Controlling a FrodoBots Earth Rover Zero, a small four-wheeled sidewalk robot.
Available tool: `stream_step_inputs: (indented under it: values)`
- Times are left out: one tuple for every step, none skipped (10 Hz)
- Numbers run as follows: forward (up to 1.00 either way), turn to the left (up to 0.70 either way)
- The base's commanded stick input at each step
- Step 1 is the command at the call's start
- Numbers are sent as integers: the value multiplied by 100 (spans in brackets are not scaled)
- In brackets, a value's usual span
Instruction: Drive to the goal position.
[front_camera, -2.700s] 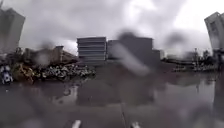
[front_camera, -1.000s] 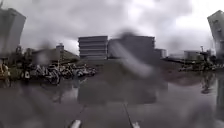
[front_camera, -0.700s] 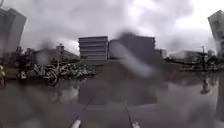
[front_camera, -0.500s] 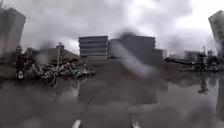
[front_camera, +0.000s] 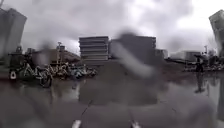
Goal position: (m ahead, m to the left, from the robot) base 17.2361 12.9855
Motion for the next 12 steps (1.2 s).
stream_step_inputs:
  values:
    - [70, 0]
    - [70, 0]
    - [70, 0]
    - [70, 0]
    - [70, 0]
    - [70, 0]
    - [70, 0]
    - [70, 0]
    - [70, 0]
    - [70, 0]
    - [70, 0]
    - [70, 0]
